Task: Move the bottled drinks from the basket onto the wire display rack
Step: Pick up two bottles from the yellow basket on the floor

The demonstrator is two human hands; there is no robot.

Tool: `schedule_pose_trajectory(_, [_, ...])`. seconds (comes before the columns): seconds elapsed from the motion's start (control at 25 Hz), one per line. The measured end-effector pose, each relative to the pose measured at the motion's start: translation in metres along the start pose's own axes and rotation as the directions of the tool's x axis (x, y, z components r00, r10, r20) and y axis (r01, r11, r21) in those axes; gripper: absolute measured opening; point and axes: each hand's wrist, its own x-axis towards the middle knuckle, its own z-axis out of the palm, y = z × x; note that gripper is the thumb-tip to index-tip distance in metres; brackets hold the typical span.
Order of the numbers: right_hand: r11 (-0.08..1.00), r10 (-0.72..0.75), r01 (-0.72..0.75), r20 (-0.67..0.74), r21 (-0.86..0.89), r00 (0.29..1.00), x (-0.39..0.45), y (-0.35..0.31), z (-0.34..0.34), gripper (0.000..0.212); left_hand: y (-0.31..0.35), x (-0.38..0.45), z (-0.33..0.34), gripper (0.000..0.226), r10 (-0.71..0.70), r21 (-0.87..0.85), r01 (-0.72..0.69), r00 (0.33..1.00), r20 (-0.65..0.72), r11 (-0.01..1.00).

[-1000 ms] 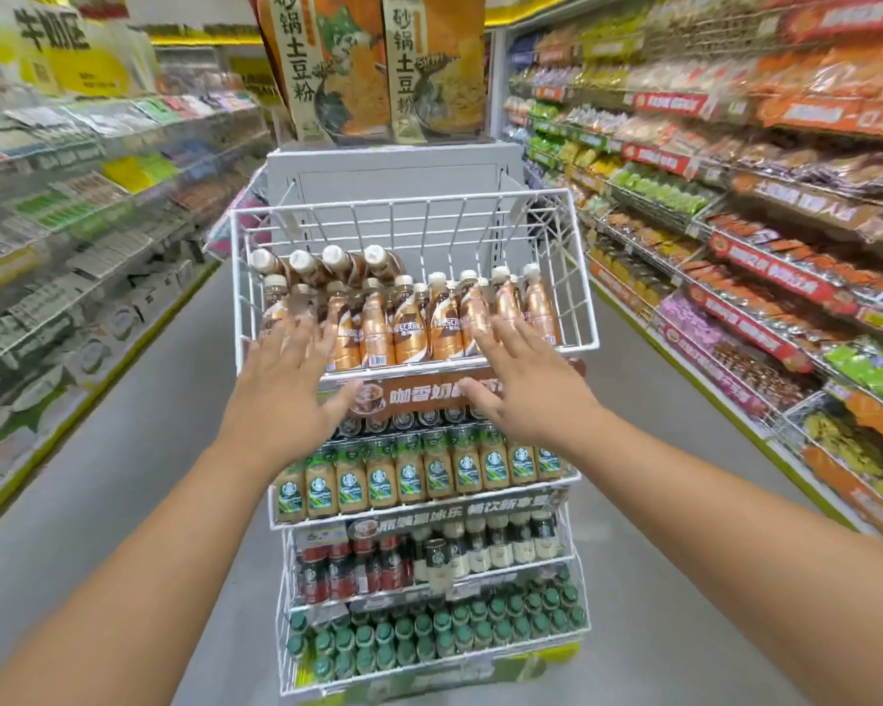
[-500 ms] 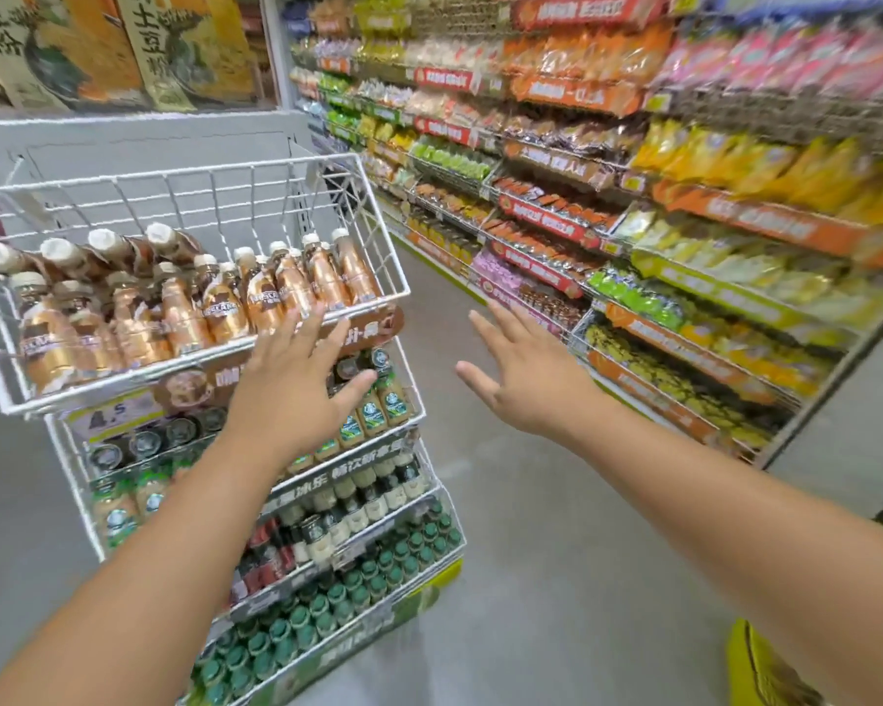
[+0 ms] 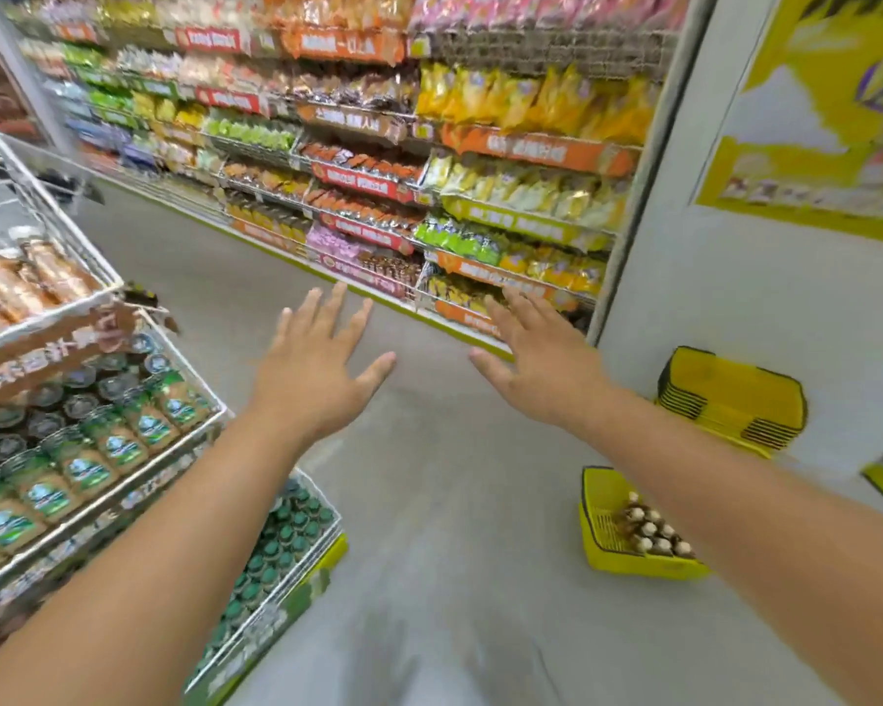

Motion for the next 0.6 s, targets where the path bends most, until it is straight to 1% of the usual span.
schedule_pose_trajectory(0.08, [0.999, 0.046, -0.046, -0.010, -0.001, 0.999, -0.021, 0.046, 0.000, 0.077, 0.050, 0.010, 0.009, 0.081, 0.046, -0.006, -0.046, 0.999, 0.001, 0.999])
schedule_pose_trajectory(0.2, [0.987, 0.161, -0.160, -0.029, 0.011, 0.987, -0.062, 0.139, -0.004, 0.078, 0.151, 0.038, 0.027, 0.079, 0.145, -0.031, -0.145, 0.989, -0.003, 0.989])
schedule_pose_trajectory(0.32, [0.973, 0.230, -0.230, -0.008, -0.024, 0.973, -0.094, 0.222, -0.009, 0.078, 0.243, 0.068, 0.047, 0.083, 0.228, -0.062, -0.230, 0.973, -0.037, 0.971])
schedule_pose_trajectory(0.4, [0.962, 0.269, -0.269, -0.017, -0.055, 0.963, -0.105, 0.274, -0.012, 0.078, 0.301, 0.086, 0.063, 0.084, 0.268, -0.093, -0.269, 0.963, -0.027, 0.959])
schedule_pose_trajectory(0.52, [0.939, 0.338, -0.337, -0.004, -0.066, 0.941, -0.115, 0.343, -0.007, 0.080, 0.369, 0.109, 0.081, 0.082, 0.327, -0.117, -0.325, 0.945, -0.001, 0.939])
schedule_pose_trajectory(0.6, [0.924, 0.375, -0.375, -0.012, -0.075, 0.927, -0.113, 0.384, 0.001, 0.089, 0.404, 0.131, 0.096, 0.083, 0.363, -0.124, -0.359, 0.932, 0.003, 0.925])
